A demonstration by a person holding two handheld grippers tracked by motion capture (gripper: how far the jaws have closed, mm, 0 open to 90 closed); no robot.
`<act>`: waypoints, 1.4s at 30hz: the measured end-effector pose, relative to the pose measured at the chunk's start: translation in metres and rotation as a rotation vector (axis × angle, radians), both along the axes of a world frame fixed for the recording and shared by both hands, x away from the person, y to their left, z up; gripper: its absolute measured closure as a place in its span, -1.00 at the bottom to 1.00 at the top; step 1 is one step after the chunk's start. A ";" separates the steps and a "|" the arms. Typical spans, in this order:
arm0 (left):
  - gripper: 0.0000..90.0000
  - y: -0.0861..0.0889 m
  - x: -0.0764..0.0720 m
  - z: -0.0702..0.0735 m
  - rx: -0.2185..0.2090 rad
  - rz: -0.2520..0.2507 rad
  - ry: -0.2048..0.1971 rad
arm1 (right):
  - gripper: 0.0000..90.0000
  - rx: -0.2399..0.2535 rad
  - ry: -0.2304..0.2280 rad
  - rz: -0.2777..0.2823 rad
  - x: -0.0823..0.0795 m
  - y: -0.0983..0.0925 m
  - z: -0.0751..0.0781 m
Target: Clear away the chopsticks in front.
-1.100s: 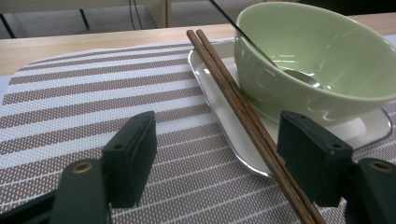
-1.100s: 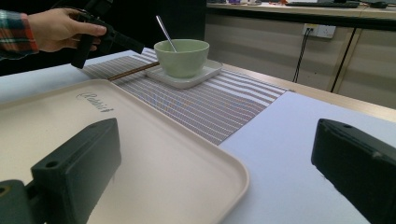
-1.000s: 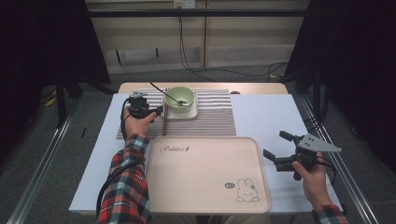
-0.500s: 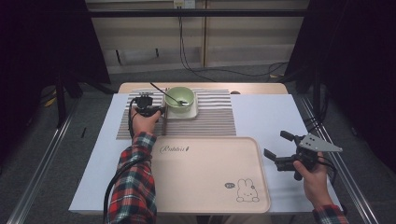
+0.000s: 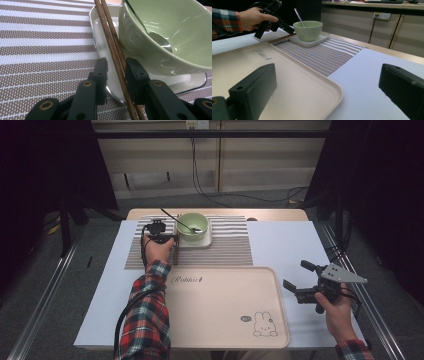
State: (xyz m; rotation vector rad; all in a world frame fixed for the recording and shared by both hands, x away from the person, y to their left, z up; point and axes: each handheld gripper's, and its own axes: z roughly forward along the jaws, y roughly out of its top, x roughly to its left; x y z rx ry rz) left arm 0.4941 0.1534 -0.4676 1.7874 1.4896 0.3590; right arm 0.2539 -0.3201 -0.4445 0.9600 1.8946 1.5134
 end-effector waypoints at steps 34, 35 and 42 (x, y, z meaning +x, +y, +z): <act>0.84 -0.001 0.000 -0.002 0.029 0.078 0.064 | -0.98 0.004 0.003 -0.004 0.000 0.000 0.000; 0.87 -0.001 0.000 -0.001 0.033 0.082 0.075 | -0.98 0.006 0.004 -0.005 0.000 -0.001 0.000; 0.89 0.001 -0.001 0.001 0.002 0.091 0.091 | -0.98 0.008 0.008 -0.007 0.000 -0.002 0.000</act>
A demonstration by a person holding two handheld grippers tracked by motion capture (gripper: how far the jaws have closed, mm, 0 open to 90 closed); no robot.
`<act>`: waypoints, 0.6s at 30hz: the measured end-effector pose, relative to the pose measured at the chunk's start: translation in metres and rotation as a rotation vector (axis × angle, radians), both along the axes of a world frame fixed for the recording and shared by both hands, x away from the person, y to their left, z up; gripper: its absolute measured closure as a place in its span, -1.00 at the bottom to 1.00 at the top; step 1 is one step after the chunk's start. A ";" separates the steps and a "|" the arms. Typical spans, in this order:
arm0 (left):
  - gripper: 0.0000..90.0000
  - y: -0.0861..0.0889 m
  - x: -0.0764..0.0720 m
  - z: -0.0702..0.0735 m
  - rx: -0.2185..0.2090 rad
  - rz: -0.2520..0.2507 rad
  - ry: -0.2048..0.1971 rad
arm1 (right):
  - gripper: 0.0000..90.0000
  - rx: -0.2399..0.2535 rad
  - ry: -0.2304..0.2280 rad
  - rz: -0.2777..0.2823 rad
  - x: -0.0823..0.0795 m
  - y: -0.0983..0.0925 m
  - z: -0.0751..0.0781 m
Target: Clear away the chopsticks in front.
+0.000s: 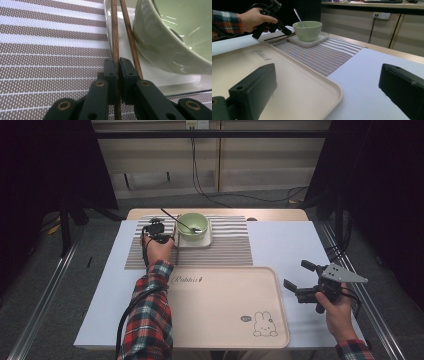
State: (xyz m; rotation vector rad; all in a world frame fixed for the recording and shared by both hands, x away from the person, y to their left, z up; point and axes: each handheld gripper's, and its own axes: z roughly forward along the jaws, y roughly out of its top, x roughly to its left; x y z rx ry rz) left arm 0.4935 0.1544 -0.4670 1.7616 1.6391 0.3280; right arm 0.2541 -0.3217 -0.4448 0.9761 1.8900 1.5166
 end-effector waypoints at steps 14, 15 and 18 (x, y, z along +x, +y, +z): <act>0.90 0.006 -0.006 0.011 -0.028 0.035 0.019 | -0.98 0.006 -0.002 -0.002 0.001 -0.001 0.000; 0.90 0.007 -0.007 0.013 -0.036 0.044 0.017 | -0.98 0.006 -0.002 -0.002 0.001 -0.001 0.000; 0.90 0.011 -0.012 0.016 -0.054 0.062 0.017 | -0.98 0.012 -0.003 -0.005 0.001 -0.001 0.000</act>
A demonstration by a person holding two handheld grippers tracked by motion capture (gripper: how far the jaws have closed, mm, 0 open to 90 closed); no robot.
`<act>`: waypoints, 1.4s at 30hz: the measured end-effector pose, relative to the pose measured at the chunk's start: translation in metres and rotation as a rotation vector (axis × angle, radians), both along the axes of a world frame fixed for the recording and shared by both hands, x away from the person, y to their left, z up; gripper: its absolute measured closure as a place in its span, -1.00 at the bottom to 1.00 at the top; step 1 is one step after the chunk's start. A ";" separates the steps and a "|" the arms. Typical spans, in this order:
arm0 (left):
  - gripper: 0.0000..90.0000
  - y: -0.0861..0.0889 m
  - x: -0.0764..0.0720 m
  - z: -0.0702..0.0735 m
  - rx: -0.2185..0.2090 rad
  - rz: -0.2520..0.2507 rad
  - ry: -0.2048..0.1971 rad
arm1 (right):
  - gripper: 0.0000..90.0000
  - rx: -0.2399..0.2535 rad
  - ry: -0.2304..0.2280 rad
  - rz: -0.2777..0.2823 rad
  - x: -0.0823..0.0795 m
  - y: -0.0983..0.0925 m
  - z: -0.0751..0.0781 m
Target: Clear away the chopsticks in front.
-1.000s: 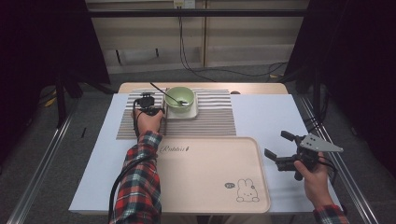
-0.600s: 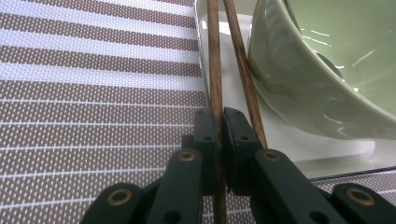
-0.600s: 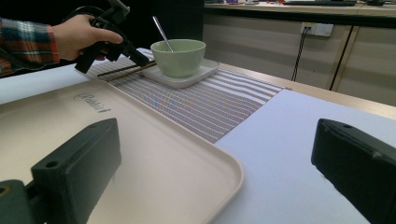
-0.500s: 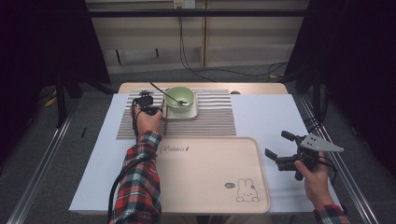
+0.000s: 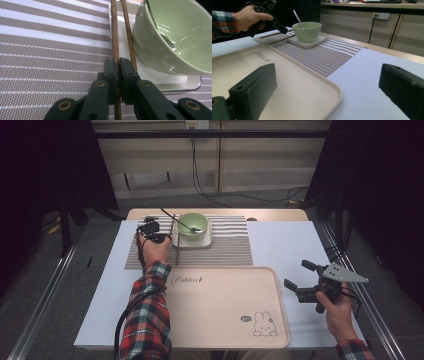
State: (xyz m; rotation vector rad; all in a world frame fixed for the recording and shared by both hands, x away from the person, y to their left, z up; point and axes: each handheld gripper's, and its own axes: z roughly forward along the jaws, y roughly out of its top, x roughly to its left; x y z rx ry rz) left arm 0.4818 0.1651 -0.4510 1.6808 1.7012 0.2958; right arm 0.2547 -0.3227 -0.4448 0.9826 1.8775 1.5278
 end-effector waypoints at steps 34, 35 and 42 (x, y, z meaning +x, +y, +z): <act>0.89 0.018 -0.084 0.021 -0.134 0.091 -0.029 | -0.98 0.023 -0.010 0.013 0.001 0.001 0.001; 0.90 0.019 -0.089 0.020 -0.137 0.088 -0.030 | -0.98 0.029 -0.010 0.015 0.001 0.001 0.001; 0.89 0.018 -0.104 0.020 -0.135 0.083 -0.040 | -0.98 0.033 -0.011 0.019 0.001 0.002 0.001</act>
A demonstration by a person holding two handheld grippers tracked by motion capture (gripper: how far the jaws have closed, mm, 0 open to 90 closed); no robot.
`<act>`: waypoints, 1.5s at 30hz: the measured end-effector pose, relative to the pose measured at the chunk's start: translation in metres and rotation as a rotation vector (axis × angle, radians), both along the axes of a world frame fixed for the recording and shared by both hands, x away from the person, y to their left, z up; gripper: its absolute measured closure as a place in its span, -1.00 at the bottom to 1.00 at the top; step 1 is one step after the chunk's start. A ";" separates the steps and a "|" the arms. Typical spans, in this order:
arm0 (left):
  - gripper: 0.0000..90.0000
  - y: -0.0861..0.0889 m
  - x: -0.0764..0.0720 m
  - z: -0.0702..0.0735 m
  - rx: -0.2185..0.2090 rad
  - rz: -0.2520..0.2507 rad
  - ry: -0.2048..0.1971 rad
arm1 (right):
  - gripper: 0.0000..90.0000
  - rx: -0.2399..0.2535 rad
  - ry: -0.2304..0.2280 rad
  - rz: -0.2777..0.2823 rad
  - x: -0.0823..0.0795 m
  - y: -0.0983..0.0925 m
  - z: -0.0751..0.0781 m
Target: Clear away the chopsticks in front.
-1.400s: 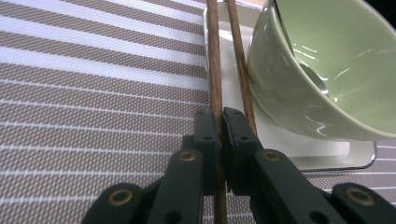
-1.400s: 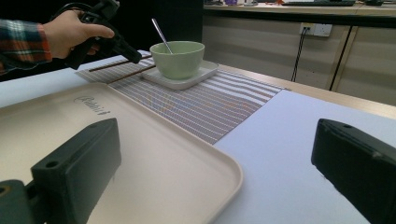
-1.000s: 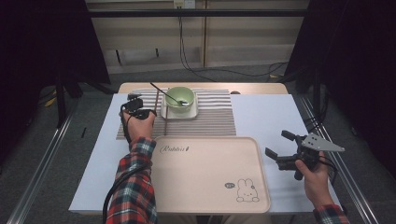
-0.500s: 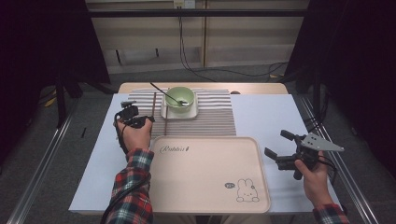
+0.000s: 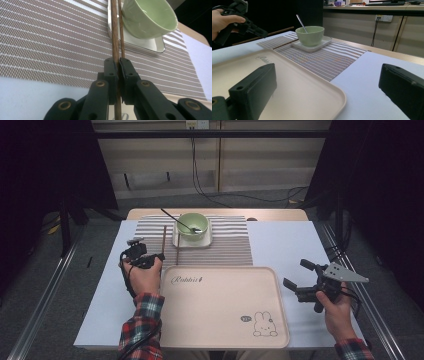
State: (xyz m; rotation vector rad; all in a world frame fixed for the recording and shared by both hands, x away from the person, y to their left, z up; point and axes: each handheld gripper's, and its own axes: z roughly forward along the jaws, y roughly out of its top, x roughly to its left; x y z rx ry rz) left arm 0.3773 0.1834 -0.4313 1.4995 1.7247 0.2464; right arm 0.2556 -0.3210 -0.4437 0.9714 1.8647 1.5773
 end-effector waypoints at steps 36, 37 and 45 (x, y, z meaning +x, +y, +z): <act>0.89 -0.008 -0.072 -0.012 -0.047 -0.012 -0.047 | -0.98 0.004 -0.016 -0.006 0.000 0.001 0.001; 0.89 -0.009 -0.074 -0.013 -0.050 -0.015 -0.048 | -0.98 0.005 -0.015 -0.006 0.000 0.002 0.001; 0.89 -0.009 -0.085 -0.019 -0.061 -0.024 -0.060 | -0.98 0.005 -0.017 -0.007 0.000 0.001 0.001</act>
